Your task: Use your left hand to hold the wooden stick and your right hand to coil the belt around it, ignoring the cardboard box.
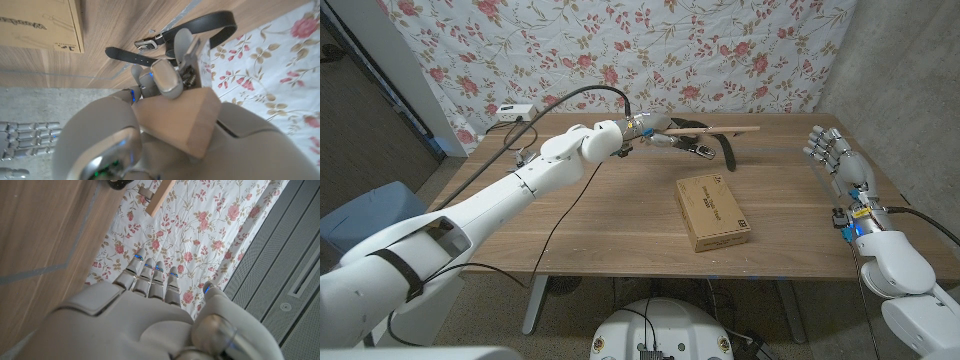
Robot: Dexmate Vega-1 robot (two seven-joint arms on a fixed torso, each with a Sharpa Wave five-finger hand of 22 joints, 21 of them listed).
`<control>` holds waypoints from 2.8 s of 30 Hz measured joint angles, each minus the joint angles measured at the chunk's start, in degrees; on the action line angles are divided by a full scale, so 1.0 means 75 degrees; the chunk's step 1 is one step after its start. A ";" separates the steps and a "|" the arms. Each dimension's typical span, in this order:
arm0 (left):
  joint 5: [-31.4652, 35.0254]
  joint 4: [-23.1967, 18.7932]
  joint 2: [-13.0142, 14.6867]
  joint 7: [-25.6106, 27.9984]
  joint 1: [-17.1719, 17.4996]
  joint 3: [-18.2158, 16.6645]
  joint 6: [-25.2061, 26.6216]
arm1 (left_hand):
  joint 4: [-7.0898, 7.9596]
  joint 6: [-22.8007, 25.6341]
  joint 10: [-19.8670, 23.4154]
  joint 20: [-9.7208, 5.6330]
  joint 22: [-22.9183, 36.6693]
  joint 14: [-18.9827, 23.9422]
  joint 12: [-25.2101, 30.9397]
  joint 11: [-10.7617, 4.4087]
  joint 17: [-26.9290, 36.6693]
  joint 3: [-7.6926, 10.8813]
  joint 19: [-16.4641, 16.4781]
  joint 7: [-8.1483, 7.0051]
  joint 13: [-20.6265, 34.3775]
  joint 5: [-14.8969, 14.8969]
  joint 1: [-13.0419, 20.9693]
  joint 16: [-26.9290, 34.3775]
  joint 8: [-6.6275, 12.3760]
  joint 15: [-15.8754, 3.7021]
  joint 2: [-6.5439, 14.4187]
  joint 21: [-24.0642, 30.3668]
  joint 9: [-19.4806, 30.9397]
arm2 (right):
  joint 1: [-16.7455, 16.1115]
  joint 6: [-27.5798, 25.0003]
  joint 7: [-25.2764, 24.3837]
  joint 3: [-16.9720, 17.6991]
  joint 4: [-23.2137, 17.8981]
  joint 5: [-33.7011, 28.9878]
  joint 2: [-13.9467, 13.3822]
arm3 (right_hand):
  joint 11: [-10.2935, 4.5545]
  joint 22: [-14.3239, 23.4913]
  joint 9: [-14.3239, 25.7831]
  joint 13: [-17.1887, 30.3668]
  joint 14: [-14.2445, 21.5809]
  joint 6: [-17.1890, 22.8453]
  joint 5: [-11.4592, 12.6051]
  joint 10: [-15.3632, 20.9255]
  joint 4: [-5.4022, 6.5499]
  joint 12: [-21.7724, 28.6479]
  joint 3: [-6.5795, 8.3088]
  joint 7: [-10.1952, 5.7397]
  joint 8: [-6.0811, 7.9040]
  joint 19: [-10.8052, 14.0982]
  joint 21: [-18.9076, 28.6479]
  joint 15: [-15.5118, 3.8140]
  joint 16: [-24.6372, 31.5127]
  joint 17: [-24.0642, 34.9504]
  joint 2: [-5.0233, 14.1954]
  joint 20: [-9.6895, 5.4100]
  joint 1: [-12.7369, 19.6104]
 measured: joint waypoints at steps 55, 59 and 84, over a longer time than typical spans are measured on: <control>-0.5542 -0.2251 0.2490 -0.1185 0.1077 -0.1785 0.2605 | -0.0066 -0.0059 -0.0370 0.0065 -0.0671 -0.0286 0.1002 -0.0013 -0.0197 0.0695 -0.0412 0.0059 0.1642 -0.0560 -0.0769 -0.0067 -0.0101 -0.0011 -0.0084 0.0348 -0.0335 | 0.3499 -0.7536 -0.2734 -0.4455 -0.0595 -0.4195 -0.0496 | -0.0134 0.0036 0.0000 0.0076 -0.0025 0.0267 -0.0483 -0.0011 -0.0655 -0.0094 0.0148 -0.0028 -0.0001 0.0080 -0.0237 -0.0343 0.0166 0.0319 -0.0044 0.0216 0.0638; -0.5704 -0.2337 0.2616 -0.1027 0.1211 -0.1859 0.2699 | -0.0076 -0.0058 -0.0370 0.0052 -0.0730 -0.0286 0.1002 -0.0013 -0.0220 0.0747 -0.0452 0.0059 0.1641 -0.0587 -0.0769 -0.0095 -0.0101 -0.0010 -0.0085 0.0389 -0.0335 | 0.3914 -0.7776 -0.2735 -0.4807 -0.0301 -0.4311 -0.0408 | -0.0162 0.0036 0.0000 0.0077 -0.0186 0.0182 -0.0483 -0.0198 -0.0664 -0.0122 0.0095 -0.0053 -0.0056 0.0027 -0.0311 -0.0336 0.0107 0.0348 -0.0043 0.0269 0.0638; -0.6796 -0.2843 0.3283 -0.0052 0.2180 -0.2500 0.2896 | -0.0077 -0.0074 -0.0368 0.0058 -0.0989 -0.0281 0.0997 -0.0012 -0.0153 0.0977 -0.0567 0.0074 0.1640 -0.0709 -0.0988 -0.0153 -0.0004 -0.0007 -0.0109 0.0797 -0.0393 | 0.5817 -0.8730 -0.3005 -0.6362 0.1665 -0.4891 0.0286 | -0.0174 0.0049 0.0039 0.0151 -0.0336 -0.0006 -0.0443 -0.0432 -0.1036 -0.0088 -0.0018 0.0030 -0.0059 -0.0267 -0.0548 -0.0604 0.0107 0.0415 -0.0383 0.0298 0.0977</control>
